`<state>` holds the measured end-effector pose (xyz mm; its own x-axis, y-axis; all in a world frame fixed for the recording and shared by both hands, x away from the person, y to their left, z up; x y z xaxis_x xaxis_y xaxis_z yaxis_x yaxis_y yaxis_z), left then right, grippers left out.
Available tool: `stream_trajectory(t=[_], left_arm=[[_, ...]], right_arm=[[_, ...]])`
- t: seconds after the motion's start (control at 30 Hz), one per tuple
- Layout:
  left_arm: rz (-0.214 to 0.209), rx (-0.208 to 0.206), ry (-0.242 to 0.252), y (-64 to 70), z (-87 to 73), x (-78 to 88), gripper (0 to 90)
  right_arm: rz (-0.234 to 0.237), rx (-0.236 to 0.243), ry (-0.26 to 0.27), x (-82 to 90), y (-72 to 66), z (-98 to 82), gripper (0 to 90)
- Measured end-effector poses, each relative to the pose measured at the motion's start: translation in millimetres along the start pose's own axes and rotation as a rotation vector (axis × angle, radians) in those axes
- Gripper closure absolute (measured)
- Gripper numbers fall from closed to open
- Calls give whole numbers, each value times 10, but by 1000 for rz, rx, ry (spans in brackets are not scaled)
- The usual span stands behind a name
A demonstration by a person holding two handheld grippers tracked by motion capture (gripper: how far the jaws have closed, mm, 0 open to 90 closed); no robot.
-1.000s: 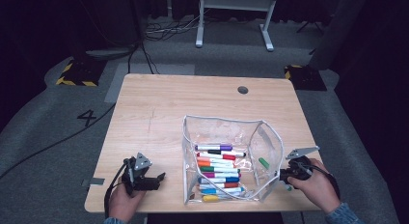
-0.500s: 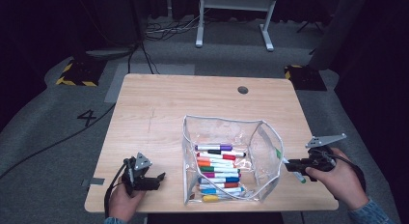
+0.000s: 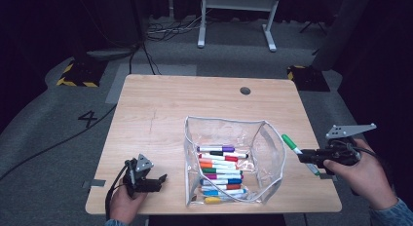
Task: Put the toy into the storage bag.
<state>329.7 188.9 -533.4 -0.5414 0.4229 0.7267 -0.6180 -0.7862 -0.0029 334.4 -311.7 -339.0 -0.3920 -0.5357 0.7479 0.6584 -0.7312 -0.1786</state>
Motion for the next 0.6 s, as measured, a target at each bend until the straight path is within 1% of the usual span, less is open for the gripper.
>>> stream_trajectory(t=[0.2,0.3,0.4,0.5,0.6], left_arm=[[0,-1,0,1,-2,2,152],[0,-1,0,1,-1,2,151],[1,1,1,1,0,0,151],[-1,-1,-3,-2,3,-1,151],[-1,2,-3,-1,4,-2,151]], right_arm=[[6,21,15,116,-38,109,769],[18,37,18,155,-90,174,769],[41,60,20,180,-172,244,768],[58,98,14,180,-265,314,768],[82,138,4,153,-397,411,768]])
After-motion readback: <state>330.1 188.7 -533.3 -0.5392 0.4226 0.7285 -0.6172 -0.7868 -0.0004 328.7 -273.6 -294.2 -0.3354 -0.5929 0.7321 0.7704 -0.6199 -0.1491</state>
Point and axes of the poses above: each handheld gripper's, and its own axes: x roughly backward along the jaws, z roughly out of its top, y roughly to its right, the point moved 4 cm from there along -x, roughly forward along the jaws, and after that the axes turned 3 degrees about -x, right-handed, at the moved point
